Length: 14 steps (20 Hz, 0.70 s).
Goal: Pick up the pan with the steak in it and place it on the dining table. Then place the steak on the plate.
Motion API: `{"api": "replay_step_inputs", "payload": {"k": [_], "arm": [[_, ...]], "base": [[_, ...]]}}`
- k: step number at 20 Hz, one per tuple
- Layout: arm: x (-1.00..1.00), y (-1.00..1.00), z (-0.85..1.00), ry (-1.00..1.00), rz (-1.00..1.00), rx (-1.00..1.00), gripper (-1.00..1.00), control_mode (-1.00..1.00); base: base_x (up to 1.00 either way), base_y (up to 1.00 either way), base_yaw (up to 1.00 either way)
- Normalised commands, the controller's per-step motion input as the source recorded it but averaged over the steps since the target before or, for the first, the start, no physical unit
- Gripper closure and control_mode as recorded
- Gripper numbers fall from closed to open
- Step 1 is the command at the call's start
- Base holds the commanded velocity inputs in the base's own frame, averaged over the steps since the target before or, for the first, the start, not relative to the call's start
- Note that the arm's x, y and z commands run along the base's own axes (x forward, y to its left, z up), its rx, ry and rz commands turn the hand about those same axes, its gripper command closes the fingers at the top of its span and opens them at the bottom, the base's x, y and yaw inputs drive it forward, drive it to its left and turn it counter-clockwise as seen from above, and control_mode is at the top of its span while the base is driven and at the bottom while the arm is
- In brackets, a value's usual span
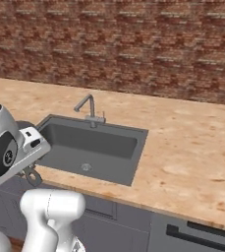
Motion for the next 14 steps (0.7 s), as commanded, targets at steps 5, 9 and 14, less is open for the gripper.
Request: {"api": "replay_step_inputs", "payload": {"k": [5,9,14], "arm": [[0.0,0.0,0.0,0.0,0.0,0.0,1.0,1.0],[0.0,0.0,0.0,0.0,0.0,0.0,1.0,1.0],[0.0,0.0,0.0,0.0,0.0,0.0,1.0,1.0]], "base": [[0.0,0.97,-0.05],[0.0,1.0,-0.05],[-0.06,1.0,-0.03]]}}
